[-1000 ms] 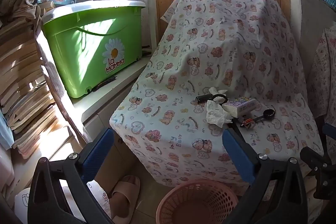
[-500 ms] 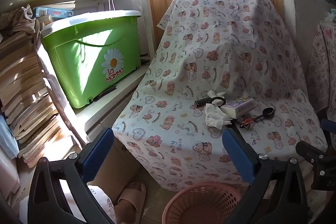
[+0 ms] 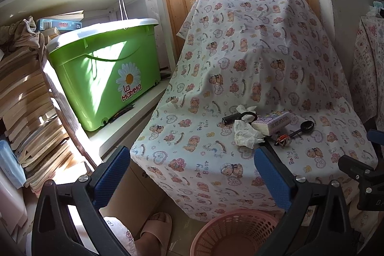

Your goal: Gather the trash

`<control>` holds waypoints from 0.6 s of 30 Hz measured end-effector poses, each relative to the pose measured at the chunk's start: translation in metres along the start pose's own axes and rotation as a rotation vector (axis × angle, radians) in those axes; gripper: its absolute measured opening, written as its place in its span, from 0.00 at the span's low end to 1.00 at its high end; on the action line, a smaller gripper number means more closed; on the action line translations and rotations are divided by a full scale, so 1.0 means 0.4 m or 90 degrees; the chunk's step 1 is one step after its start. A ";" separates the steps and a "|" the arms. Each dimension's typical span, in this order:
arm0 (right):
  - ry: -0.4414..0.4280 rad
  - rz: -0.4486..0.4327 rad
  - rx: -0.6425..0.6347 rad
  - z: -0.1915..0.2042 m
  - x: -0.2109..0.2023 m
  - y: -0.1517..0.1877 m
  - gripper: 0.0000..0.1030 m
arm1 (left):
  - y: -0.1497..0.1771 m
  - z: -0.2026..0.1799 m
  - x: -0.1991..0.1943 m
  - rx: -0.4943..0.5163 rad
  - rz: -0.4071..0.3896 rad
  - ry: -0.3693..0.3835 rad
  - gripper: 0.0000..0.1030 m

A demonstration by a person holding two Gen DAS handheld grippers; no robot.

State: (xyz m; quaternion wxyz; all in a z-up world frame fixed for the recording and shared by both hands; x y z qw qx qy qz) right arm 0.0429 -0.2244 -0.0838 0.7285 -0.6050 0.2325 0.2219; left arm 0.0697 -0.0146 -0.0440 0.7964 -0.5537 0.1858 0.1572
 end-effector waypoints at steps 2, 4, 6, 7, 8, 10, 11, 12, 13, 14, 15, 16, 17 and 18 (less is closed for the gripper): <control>0.003 -0.001 -0.001 0.000 0.000 0.000 0.99 | 0.000 0.000 0.000 0.000 -0.001 0.000 0.99; 0.004 -0.001 0.001 -0.005 0.001 -0.001 0.99 | -0.001 0.001 0.000 -0.001 0.000 0.000 0.99; 0.003 -0.002 0.002 -0.005 0.000 0.000 0.99 | -0.001 0.001 0.001 0.000 0.000 0.000 0.99; 0.003 -0.002 0.001 -0.004 0.000 0.000 0.99 | 0.000 0.002 0.000 -0.001 0.000 0.000 0.99; 0.003 -0.002 0.001 -0.004 0.000 -0.001 0.99 | 0.000 0.002 0.000 -0.002 0.000 0.001 0.99; 0.003 -0.002 0.001 -0.004 -0.001 -0.001 0.99 | 0.000 0.001 0.000 -0.002 0.000 0.001 0.99; 0.003 -0.002 0.001 -0.004 -0.001 -0.001 0.99 | 0.000 0.001 0.000 -0.002 0.000 0.000 0.99; 0.003 -0.002 0.001 -0.003 0.000 -0.001 0.99 | 0.000 0.001 0.000 -0.002 0.000 0.000 0.99; 0.003 -0.001 0.001 -0.003 -0.001 -0.001 0.99 | 0.001 0.001 0.000 -0.002 0.000 0.000 0.99; 0.004 -0.002 0.002 -0.003 -0.001 -0.001 0.99 | 0.000 0.000 0.000 -0.002 0.000 0.000 0.99; 0.004 -0.002 0.002 -0.003 0.000 -0.001 0.99 | 0.000 0.001 0.000 -0.002 -0.001 -0.001 0.99; 0.003 -0.001 0.002 -0.002 0.000 -0.001 0.99 | 0.000 0.000 0.000 -0.001 -0.001 -0.001 0.99; 0.003 -0.001 0.001 -0.003 0.001 -0.001 0.99 | 0.000 0.001 0.000 -0.001 -0.001 0.000 0.99; 0.004 -0.001 0.001 -0.001 0.000 0.000 0.99 | 0.000 0.000 0.000 0.000 -0.001 -0.001 0.99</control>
Point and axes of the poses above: each gripper's, at about its wrist camera, not at the fingertips, and x roughly the way its jaws point, z to its left, y to its underside, the point moved 9 cm from there along x, roughly the way its jaws point, and after that the axes turned 10 degrees about x, right-handed, at the moved point
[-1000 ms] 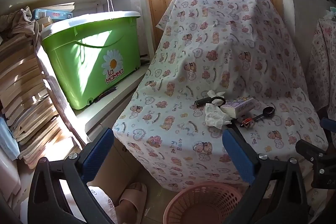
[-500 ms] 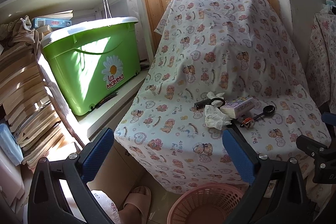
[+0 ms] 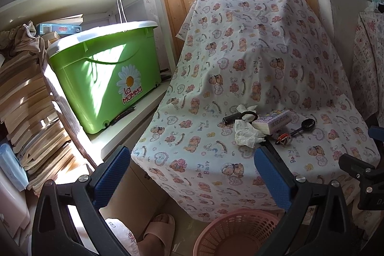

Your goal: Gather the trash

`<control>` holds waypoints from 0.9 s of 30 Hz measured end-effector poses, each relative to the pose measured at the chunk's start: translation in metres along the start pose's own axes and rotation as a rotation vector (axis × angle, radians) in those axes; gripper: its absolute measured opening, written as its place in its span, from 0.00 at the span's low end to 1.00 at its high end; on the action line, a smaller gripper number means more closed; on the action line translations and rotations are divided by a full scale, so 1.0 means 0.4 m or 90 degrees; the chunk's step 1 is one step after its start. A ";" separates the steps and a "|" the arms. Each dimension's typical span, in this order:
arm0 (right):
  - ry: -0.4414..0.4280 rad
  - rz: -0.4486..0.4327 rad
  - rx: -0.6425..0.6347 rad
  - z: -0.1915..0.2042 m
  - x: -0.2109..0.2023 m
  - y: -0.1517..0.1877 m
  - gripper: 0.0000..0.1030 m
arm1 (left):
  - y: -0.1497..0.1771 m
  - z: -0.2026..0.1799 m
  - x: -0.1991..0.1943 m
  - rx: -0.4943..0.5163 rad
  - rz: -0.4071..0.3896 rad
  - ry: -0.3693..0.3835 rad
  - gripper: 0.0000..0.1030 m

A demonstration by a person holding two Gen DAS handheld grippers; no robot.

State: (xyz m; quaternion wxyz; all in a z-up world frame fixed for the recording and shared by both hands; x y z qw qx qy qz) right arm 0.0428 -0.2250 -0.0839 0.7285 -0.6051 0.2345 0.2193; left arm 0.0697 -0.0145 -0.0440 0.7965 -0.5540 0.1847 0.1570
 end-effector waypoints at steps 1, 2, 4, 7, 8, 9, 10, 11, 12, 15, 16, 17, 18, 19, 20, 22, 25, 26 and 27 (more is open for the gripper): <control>0.000 -0.001 0.001 0.000 0.000 0.000 0.99 | 0.000 0.000 0.000 -0.001 0.000 0.000 0.99; 0.001 -0.001 0.000 0.000 0.000 0.000 0.99 | 0.000 0.000 0.000 0.001 -0.001 0.000 0.99; 0.001 0.000 0.000 0.001 0.001 0.000 0.99 | 0.001 0.000 0.000 0.002 -0.002 -0.001 0.99; 0.003 -0.001 0.000 -0.001 0.001 0.001 0.99 | 0.002 0.003 0.003 0.009 -0.005 -0.003 0.99; 0.001 0.001 -0.001 0.000 0.001 0.001 0.99 | 0.003 0.004 0.003 0.012 -0.006 -0.005 0.99; 0.000 0.001 -0.001 -0.002 0.002 0.001 0.99 | 0.002 0.004 0.001 0.016 -0.009 -0.007 0.99; 0.003 0.000 0.000 0.001 0.001 0.002 0.99 | 0.003 0.007 0.002 0.019 -0.011 -0.010 0.99; 0.004 0.000 0.000 -0.001 0.002 0.002 0.99 | 0.001 0.006 0.000 0.024 -0.015 -0.014 0.99; 0.004 0.000 0.000 -0.001 0.002 0.002 0.99 | 0.001 0.008 -0.001 0.028 -0.019 -0.016 0.99; 0.004 0.000 -0.001 -0.001 0.002 0.003 0.99 | -0.004 -0.006 -0.014 0.042 -0.031 -0.026 0.99; 0.004 0.000 -0.001 -0.002 0.002 0.003 0.99 | -0.004 -0.005 -0.015 0.043 -0.033 -0.026 0.99; 0.004 0.000 -0.001 -0.001 0.001 0.002 0.99 | -0.005 -0.007 -0.018 0.045 -0.037 -0.028 0.99; 0.004 -0.001 0.000 -0.003 0.002 0.002 0.99 | -0.006 -0.008 -0.020 0.046 -0.040 -0.029 0.99; 0.004 0.000 -0.001 -0.001 0.002 0.002 0.99 | -0.006 -0.006 -0.020 0.046 -0.041 -0.029 0.99; 0.004 0.001 -0.001 -0.002 0.002 0.002 0.99 | -0.008 -0.011 -0.020 0.048 -0.043 -0.030 0.99; 0.004 0.000 -0.001 -0.001 0.001 0.002 0.99 | -0.009 -0.015 -0.023 0.051 -0.046 -0.034 0.99; 0.004 0.000 -0.001 -0.002 0.002 0.002 0.99 | -0.008 -0.018 -0.023 0.050 -0.045 -0.033 0.99; 0.005 0.000 -0.001 -0.003 0.002 0.002 0.99 | -0.007 -0.018 -0.023 0.048 -0.043 -0.031 0.99; 0.005 0.000 -0.001 -0.004 0.002 0.002 0.99 | -0.006 -0.019 -0.023 0.046 -0.041 -0.030 0.99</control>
Point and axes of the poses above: each gripper's, at about its wrist camera, not at the fingertips, and x roughly the way its jaws point, z to its left, y to its underside, the point moved 9 cm from there along x, roughly the way its jaws point, and after that the axes turned 10 degrees about x, right-handed, at the moved point
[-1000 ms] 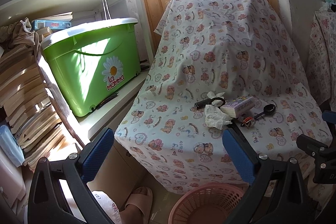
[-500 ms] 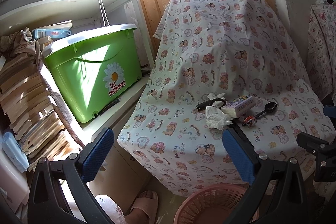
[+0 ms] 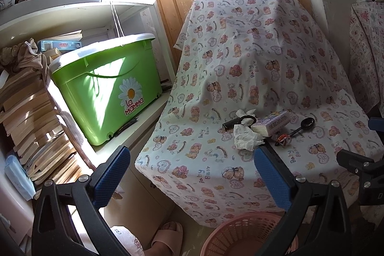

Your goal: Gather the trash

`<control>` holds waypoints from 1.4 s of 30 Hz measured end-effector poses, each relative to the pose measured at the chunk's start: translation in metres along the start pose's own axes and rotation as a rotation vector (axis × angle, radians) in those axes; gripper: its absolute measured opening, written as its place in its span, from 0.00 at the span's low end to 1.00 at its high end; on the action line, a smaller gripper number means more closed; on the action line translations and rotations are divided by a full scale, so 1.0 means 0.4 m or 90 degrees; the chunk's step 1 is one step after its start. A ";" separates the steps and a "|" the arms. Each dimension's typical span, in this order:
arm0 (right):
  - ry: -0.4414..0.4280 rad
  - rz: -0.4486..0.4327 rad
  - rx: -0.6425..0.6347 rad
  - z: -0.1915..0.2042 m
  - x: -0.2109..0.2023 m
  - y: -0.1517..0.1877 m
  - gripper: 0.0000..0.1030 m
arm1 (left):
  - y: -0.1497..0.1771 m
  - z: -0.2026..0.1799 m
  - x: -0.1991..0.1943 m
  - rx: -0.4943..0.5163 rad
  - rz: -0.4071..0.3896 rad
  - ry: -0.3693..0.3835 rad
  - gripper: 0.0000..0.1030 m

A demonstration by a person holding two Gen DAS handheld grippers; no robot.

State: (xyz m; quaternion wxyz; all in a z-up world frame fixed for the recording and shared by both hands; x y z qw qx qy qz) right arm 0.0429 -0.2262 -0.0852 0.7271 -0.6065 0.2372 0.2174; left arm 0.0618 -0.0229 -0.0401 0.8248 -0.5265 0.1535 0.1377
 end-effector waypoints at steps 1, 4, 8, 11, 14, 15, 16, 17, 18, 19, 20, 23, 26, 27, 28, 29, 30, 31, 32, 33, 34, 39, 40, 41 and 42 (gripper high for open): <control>0.000 0.000 0.000 0.001 -0.001 0.000 0.99 | 0.000 -0.005 0.001 -0.004 0.004 0.001 0.99; 0.000 0.001 0.000 0.002 -0.001 0.000 0.99 | 0.004 0.006 0.006 -0.022 0.013 0.005 0.99; 0.000 0.000 -0.001 0.002 0.000 0.000 0.99 | 0.006 0.015 0.009 -0.031 0.017 0.003 0.99; 0.000 0.001 0.000 0.001 0.000 0.001 0.99 | 0.004 0.018 0.008 -0.026 0.015 0.000 0.99; 0.001 0.000 -0.001 0.002 0.000 0.001 0.99 | 0.000 0.016 0.004 -0.021 0.009 -0.001 0.99; 0.000 0.000 -0.001 0.003 0.000 0.000 0.99 | -0.002 0.014 0.002 -0.018 0.006 -0.004 0.99; 0.000 0.000 -0.001 0.002 0.000 0.000 0.99 | -0.003 0.012 0.000 -0.015 0.004 -0.006 0.99; 0.001 0.001 0.000 0.001 0.000 0.000 0.99 | -0.004 0.010 0.000 -0.013 0.003 -0.006 0.99; 0.000 0.001 0.000 0.003 0.000 0.000 0.99 | -0.004 0.008 -0.001 -0.011 0.004 -0.006 0.99; 0.000 0.001 0.000 0.002 0.000 0.000 0.99 | -0.003 0.007 0.000 -0.011 0.005 -0.006 0.99; 0.000 0.001 0.001 0.002 0.000 0.000 0.99 | -0.002 0.006 0.000 -0.011 0.007 -0.005 0.99; 0.001 0.001 -0.001 0.002 0.000 0.000 0.99 | -0.001 0.006 0.001 -0.013 0.008 -0.006 0.99; -0.001 0.001 -0.001 0.003 0.000 -0.001 0.99 | -0.001 0.008 0.001 -0.014 0.008 -0.007 0.99; -0.001 0.001 -0.001 0.002 0.000 0.000 0.99 | -0.002 0.008 0.001 -0.014 0.008 -0.006 0.99; 0.000 0.000 -0.001 0.002 0.000 0.000 0.99 | -0.001 0.008 0.001 -0.014 0.008 -0.006 0.99; 0.000 0.000 -0.002 0.001 0.000 0.001 0.99 | -0.001 0.009 0.001 -0.014 0.009 -0.006 0.99; -0.001 0.002 -0.001 0.002 0.000 0.000 0.99 | -0.002 0.009 0.001 -0.013 0.008 -0.007 0.99; 0.000 0.002 -0.001 0.002 0.000 0.001 0.99 | -0.001 0.009 0.001 -0.013 0.008 -0.007 0.99; 0.000 0.001 0.000 0.000 0.000 0.001 0.99 | -0.001 0.009 0.001 -0.013 0.007 -0.006 0.99; 0.000 0.001 -0.001 0.002 -0.001 0.001 0.99 | -0.002 0.009 0.001 -0.012 0.006 -0.006 0.99; 0.000 0.001 -0.001 0.001 -0.001 0.001 0.99 | -0.002 0.009 0.000 -0.014 0.005 -0.005 0.99; -0.001 0.002 0.000 0.003 0.000 0.000 0.99 | 0.002 0.009 0.001 -0.015 0.010 -0.008 0.99; -0.002 0.003 0.000 0.004 0.000 0.000 0.99 | 0.004 0.010 0.002 -0.017 0.012 -0.008 0.99; -0.004 0.004 0.001 0.003 0.001 0.001 0.99 | 0.005 0.010 0.003 -0.019 0.014 -0.007 0.99; -0.006 0.007 0.002 0.002 0.001 0.004 0.99 | 0.006 0.011 0.005 -0.020 0.016 -0.008 0.99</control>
Point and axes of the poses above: each gripper's, at about its wrist camera, not at the fingertips, and x roughly the way its jaws point, z to its left, y to its underside, the point moved 9 cm from there along x, roughly the way its jaws point, and after that the axes turned 10 degrees about x, right-handed, at the moved point
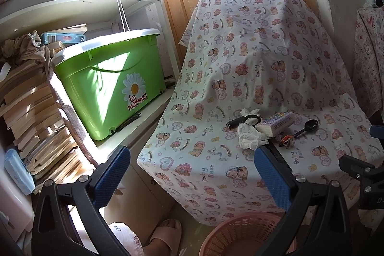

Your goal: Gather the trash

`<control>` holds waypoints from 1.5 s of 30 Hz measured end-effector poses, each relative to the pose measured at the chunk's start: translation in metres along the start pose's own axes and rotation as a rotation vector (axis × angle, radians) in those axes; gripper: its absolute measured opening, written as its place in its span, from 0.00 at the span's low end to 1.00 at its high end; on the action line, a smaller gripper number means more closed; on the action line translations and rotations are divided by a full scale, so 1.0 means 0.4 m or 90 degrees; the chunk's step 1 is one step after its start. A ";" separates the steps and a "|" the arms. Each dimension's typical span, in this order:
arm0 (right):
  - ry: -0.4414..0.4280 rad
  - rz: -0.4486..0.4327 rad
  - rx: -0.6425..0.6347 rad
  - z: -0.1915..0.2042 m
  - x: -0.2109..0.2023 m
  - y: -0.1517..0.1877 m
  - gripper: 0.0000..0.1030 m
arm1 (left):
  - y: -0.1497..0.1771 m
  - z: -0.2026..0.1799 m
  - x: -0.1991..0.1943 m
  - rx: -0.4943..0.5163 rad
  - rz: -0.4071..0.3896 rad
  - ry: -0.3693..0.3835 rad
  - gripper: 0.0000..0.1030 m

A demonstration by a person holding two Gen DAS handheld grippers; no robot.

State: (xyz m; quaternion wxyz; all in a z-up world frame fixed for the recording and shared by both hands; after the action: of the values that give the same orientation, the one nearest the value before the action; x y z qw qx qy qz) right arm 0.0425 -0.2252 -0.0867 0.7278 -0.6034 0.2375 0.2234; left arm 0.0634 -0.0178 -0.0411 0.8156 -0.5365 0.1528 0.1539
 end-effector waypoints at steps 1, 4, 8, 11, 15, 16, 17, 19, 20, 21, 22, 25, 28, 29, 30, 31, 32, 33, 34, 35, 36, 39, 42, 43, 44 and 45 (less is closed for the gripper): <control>-0.001 0.003 0.001 -0.001 0.001 0.002 0.99 | 0.001 0.001 0.001 -0.001 0.002 -0.002 0.99; 0.003 0.016 -0.002 -0.002 0.008 0.008 0.99 | 0.005 0.001 0.008 -0.004 0.010 -0.002 0.99; 0.008 0.029 -0.002 -0.003 0.019 0.013 0.99 | 0.011 -0.002 0.014 -0.009 0.020 0.009 0.99; 0.006 0.035 0.004 -0.008 0.021 0.014 0.99 | 0.015 -0.004 0.019 -0.013 0.027 0.015 0.99; 0.009 0.031 0.006 -0.012 0.019 0.010 0.98 | 0.021 -0.006 0.025 -0.018 0.036 0.020 0.99; 0.011 0.031 0.006 -0.012 0.020 0.008 0.98 | 0.022 -0.005 0.028 -0.017 0.038 0.020 0.99; 0.011 0.031 0.006 -0.013 0.020 0.009 0.97 | 0.023 -0.006 0.029 -0.017 0.039 0.020 0.99; 0.012 0.032 0.004 -0.012 0.021 0.009 0.97 | 0.027 -0.007 0.033 -0.016 0.044 0.020 0.99; 0.013 0.032 0.002 -0.011 0.022 0.008 0.97 | 0.028 -0.008 0.036 -0.016 0.046 0.020 0.99; 0.015 0.031 0.000 -0.011 0.023 0.006 0.96 | 0.029 -0.010 0.039 -0.015 0.050 0.019 0.99; 0.016 0.031 -0.002 -0.011 0.024 0.005 0.96 | 0.032 -0.010 0.044 -0.015 0.055 0.019 0.99; 0.021 0.037 -0.002 -0.013 0.036 0.001 0.95 | 0.035 -0.015 0.063 -0.017 0.073 0.035 0.99; 0.033 0.059 0.007 -0.024 0.065 0.000 0.91 | 0.044 -0.026 0.092 -0.027 0.102 0.055 0.98; 0.038 0.066 0.013 -0.028 0.074 -0.001 0.90 | 0.049 -0.028 0.101 -0.035 0.112 0.065 0.96; 0.040 0.074 0.017 -0.032 0.083 -0.001 0.89 | 0.053 -0.031 0.108 -0.042 0.121 0.073 0.95; 0.039 0.079 0.020 -0.033 0.090 -0.001 0.89 | 0.060 -0.034 0.119 -0.054 0.134 0.086 0.94; 0.040 0.082 0.023 -0.034 0.096 -0.002 0.89 | 0.064 -0.038 0.126 -0.061 0.143 0.096 0.92; 0.043 0.083 0.024 -0.035 0.101 -0.002 0.89 | 0.069 -0.041 0.132 -0.067 0.151 0.104 0.88; 0.045 0.085 0.024 -0.035 0.104 -0.002 0.89 | 0.075 -0.046 0.140 -0.071 0.161 0.114 0.87; 0.046 0.088 0.023 -0.034 0.108 -0.001 0.89 | 0.079 -0.049 0.145 -0.073 0.166 0.118 0.86; 0.047 0.091 0.022 -0.033 0.112 0.000 0.89 | 0.082 -0.052 0.150 -0.074 0.171 0.120 0.85; 0.043 0.101 0.021 -0.029 0.122 0.004 0.89 | 0.086 -0.067 0.159 -0.069 0.174 0.133 0.78; 0.037 0.112 0.025 -0.027 0.134 0.008 0.86 | 0.082 -0.093 0.168 -0.054 0.176 0.149 0.70; 0.036 0.116 0.026 -0.027 0.139 0.010 0.84 | 0.078 -0.103 0.177 -0.050 0.180 0.158 0.69; 0.036 0.120 0.027 -0.028 0.144 0.012 0.83 | 0.071 -0.111 0.187 -0.050 0.182 0.170 0.67; 0.035 0.124 0.028 -0.028 0.150 0.013 0.82 | 0.063 -0.118 0.200 -0.052 0.186 0.180 0.64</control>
State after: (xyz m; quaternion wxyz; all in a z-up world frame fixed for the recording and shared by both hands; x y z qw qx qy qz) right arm 0.0856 -0.2329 -0.1295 0.7085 -0.5675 0.3200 0.2712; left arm 0.1216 -0.0449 -0.1128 0.7324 -0.5577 0.3357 0.1997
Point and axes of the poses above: each gripper's, at about its wrist camera, not at the fingertips, and x roughly the way its jaws point, z to its left, y to its underside, the point moved 9 cm from there along x, roughly the way its jaws point, and after that the axes turned 10 degrees about x, right-handed, at the moved point
